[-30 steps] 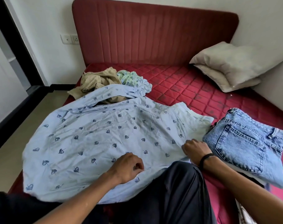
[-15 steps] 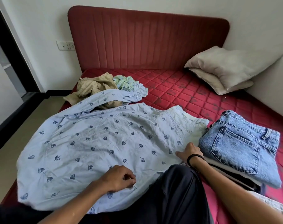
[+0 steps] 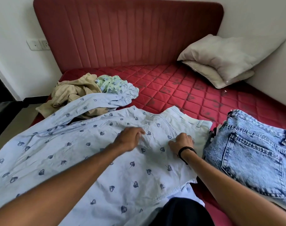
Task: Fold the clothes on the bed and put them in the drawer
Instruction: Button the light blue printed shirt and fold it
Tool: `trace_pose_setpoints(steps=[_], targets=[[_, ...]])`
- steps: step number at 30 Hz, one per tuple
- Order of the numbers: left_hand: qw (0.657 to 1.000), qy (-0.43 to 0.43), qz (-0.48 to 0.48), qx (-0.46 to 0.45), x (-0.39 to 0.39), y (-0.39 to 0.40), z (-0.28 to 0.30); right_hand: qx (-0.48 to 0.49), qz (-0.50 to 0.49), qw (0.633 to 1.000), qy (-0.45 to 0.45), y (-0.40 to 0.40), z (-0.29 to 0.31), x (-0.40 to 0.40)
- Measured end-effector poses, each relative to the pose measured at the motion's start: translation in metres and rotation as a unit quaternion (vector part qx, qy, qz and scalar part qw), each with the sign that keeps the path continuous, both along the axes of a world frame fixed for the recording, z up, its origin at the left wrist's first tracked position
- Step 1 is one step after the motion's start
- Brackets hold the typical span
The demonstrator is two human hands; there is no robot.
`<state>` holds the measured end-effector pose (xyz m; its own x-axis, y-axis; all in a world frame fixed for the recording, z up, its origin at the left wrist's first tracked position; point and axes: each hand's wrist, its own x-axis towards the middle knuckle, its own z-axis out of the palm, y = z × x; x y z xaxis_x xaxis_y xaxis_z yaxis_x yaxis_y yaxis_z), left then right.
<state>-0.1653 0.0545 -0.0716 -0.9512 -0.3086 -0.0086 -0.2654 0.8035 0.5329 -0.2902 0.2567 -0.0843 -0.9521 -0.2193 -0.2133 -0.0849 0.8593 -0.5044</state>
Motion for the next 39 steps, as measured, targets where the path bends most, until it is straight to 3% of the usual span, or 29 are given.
trace_pose_setpoints(steps=[4,8,15,18,21,26,30,32,34,35,37,39], targets=[[0.996,0.048,-0.025,-0.072,-0.084,-0.023,0.001,0.003,0.033,0.999,0.035,0.006,-0.017,-0.009],[0.989,0.023,-0.111,-0.090,-0.135,-0.024,-0.008,0.038,0.065,0.994,0.077,0.018,-0.016,-0.007],[0.981,0.046,-0.160,-0.100,-0.169,-0.019,-0.006,-0.019,0.021,1.000,-0.012,0.022,-0.012,-0.020],[0.973,0.055,-0.163,-0.154,-0.170,-0.025,0.003,-0.041,0.031,0.998,-0.021,0.020,-0.011,-0.024],[0.969,0.089,-0.143,-0.179,-0.172,-0.021,0.001,-0.060,0.028,0.997,0.028,0.025,-0.006,-0.032],[0.985,0.098,-0.042,-0.137,-0.165,0.000,-0.020,-0.078,0.003,0.996,0.041,0.030,-0.010,-0.033],[0.996,0.056,-0.061,-0.044,-0.111,0.024,-0.014,-0.109,0.050,0.992,0.028,0.040,0.000,0.003],[0.991,0.037,-0.117,-0.049,-0.063,0.040,-0.010,-0.021,0.136,0.983,0.117,0.049,0.001,0.033],[0.983,0.004,-0.160,-0.084,0.006,0.050,-0.013,0.040,0.264,0.932,0.246,0.065,0.000,0.069],[0.982,-0.010,-0.167,-0.092,0.050,0.051,-0.014,0.052,0.343,0.899,0.267,0.078,-0.003,0.084],[0.981,-0.009,-0.170,-0.097,0.133,0.042,-0.020,0.069,0.462,0.844,0.263,0.105,-0.012,0.091],[0.976,-0.003,-0.169,-0.139,0.221,0.021,-0.022,0.074,0.507,0.820,0.257,0.121,-0.012,0.095]])
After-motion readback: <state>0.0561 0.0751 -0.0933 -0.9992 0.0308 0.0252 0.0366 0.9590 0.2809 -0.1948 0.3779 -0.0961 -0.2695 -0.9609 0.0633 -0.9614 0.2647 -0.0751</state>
